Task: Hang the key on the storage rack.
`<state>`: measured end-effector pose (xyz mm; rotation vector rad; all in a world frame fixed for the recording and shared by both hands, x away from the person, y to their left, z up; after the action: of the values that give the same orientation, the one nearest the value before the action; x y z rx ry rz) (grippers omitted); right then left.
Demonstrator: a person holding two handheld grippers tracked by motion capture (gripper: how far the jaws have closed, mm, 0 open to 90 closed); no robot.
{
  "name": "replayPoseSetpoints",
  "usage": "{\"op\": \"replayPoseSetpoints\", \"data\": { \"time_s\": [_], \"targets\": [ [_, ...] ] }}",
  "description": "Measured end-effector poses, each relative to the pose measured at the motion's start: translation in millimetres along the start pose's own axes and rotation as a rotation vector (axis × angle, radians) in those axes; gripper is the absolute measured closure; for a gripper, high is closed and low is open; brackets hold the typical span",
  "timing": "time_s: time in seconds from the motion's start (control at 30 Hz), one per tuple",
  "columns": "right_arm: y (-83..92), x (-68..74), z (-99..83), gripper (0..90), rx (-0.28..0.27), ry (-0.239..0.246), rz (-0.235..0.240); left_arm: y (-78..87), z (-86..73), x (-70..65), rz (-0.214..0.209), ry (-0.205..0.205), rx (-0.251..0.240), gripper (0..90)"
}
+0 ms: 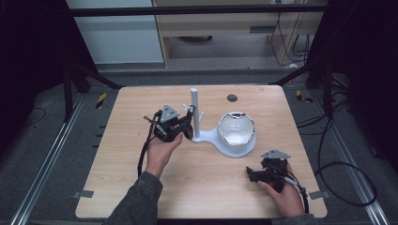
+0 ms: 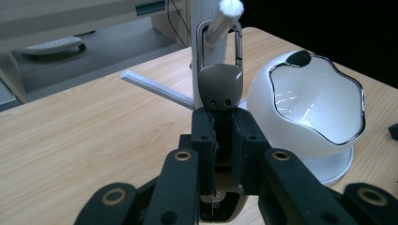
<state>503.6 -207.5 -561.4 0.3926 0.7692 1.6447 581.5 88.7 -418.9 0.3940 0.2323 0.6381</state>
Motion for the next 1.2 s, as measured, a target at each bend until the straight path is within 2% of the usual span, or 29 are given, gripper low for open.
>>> {"op": "replayPoseSetpoints", "data": {
  "time_s": [0.3,0.53,1.2],
  "targets": [
    [-0.2,0.2,0.2,0.4,0.001,-0.002,-0.001,-3.7,-1.8,1.5,-0.002,0.003,-0.017,80.4],
    [-0.2,0.2,0.2,0.4,0.001,-0.003,-0.001,-4.2,-2.3,1.0,0.016,0.001,-0.028,80.4],
    [0.2,0.9,0.2,0.4,0.004,-0.010,-0.002,-11.3,-3.4,3.3,-0.001,0.012,-0.038,80.2]
  ]
}}
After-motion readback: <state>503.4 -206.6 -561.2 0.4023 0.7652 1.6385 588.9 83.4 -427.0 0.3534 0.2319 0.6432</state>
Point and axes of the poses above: each handheld gripper's, and its own axes: y roughly backward along the jaws, z roughly out of its top, x roughly to its left, the point moved 7 cm from there along -y, roughly forward along the jaws, and after that the axes turned 13 degrees about -z, right-handed, at the moved point
